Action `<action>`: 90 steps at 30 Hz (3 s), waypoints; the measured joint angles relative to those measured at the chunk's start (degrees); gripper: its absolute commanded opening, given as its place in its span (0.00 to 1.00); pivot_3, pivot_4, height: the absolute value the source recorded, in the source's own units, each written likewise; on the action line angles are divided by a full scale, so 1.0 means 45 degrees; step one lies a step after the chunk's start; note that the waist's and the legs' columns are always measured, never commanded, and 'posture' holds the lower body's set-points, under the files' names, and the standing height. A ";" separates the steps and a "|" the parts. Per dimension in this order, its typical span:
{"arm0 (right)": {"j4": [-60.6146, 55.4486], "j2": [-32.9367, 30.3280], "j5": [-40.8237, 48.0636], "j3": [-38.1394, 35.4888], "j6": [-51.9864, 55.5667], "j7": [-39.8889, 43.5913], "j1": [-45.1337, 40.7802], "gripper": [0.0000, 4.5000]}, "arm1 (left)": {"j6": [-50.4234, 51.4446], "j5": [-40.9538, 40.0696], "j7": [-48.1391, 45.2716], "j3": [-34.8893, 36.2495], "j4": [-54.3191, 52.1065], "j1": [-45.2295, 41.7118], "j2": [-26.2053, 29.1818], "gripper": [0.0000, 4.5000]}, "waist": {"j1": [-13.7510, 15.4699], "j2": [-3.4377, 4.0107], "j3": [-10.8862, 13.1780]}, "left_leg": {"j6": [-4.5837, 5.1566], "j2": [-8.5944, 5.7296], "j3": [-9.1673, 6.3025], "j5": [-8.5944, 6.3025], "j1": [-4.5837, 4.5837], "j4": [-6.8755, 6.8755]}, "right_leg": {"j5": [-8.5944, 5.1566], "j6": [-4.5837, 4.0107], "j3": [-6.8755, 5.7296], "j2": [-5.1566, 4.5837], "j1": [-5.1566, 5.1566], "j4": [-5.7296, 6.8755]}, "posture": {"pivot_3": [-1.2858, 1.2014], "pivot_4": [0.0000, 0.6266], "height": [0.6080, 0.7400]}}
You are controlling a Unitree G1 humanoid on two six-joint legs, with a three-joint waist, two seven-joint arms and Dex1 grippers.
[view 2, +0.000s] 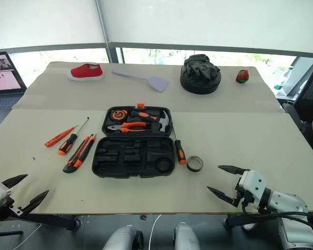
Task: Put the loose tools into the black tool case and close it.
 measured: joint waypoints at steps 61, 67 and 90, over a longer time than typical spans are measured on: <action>-0.4725 0.0860 0.2554 0.0014 0.3594 -0.2389 -0.1835 1.00 | 0.3817 0.0261 -0.3445 -0.7883 0.2970 -1.3653 0.1711 0.19 | 0.0119 -0.0106 0.0069 | -0.0031 -0.0051 -0.0009 -0.0015 -0.0010 0.0049 | -0.0003 0.0019 -0.0001 -0.0004 0.0006 0.0080 | 0.52 0.24 1.00; -0.4451 0.0020 0.2795 -0.0039 0.4167 -0.1260 -0.2309 1.00 | 0.1947 0.3888 -0.4134 -1.1462 0.4325 -1.5686 0.0783 0.19 | 0.0111 -0.0108 0.0069 | -0.0020 -0.0054 -0.0006 -0.0019 -0.0038 0.0064 | 0.0002 0.0022 0.0004 0.0050 -0.0006 0.0055 | 0.52 0.24 1.00; -0.5146 0.0467 0.3015 0.1103 0.5087 -0.1033 -0.3747 1.00 | 0.2021 0.4308 -0.3719 -1.1127 0.5336 -1.6383 -0.1264 0.62 | 0.0162 -0.0104 0.0073 | 0.0042 -0.0041 -0.0062 -0.0054 -0.0141 0.0229 | 0.0012 0.0070 -0.0016 0.0021 -0.0031 0.0155 | 0.52 0.24 1.00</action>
